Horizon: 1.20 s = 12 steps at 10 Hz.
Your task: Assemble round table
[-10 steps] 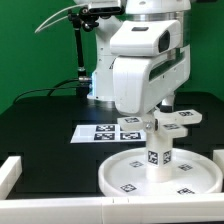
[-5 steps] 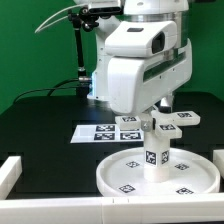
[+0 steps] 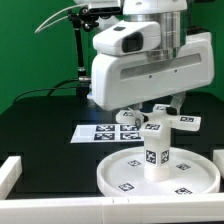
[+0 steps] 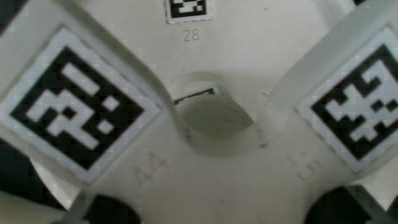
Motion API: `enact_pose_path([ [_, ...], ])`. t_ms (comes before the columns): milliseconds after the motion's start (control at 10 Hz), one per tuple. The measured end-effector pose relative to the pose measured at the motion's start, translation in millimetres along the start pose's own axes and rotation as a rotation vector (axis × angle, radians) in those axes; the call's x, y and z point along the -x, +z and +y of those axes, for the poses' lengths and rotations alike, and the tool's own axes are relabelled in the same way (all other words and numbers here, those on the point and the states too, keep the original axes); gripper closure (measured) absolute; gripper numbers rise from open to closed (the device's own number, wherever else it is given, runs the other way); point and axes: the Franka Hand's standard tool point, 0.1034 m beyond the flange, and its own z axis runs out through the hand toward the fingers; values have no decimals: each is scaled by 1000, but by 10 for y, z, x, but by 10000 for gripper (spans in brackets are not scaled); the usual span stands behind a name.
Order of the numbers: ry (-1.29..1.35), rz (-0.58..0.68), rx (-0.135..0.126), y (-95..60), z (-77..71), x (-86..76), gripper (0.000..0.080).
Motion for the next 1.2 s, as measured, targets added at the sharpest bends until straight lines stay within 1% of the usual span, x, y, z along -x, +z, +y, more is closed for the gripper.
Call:
enact_pose_path([
  [100,88,3,-8,0,-6,-1,351],
  [300,247,4,-9,-2,-16,-10,351],
  [400,273,4,-9,-2,-15,-10,351],
  [700,533,22,-8,1,-38,-31,351],
  [900,782,49,-19,4,-74,-37,351],
  [1200,1066,69,-35,2,-70,-41,351],
])
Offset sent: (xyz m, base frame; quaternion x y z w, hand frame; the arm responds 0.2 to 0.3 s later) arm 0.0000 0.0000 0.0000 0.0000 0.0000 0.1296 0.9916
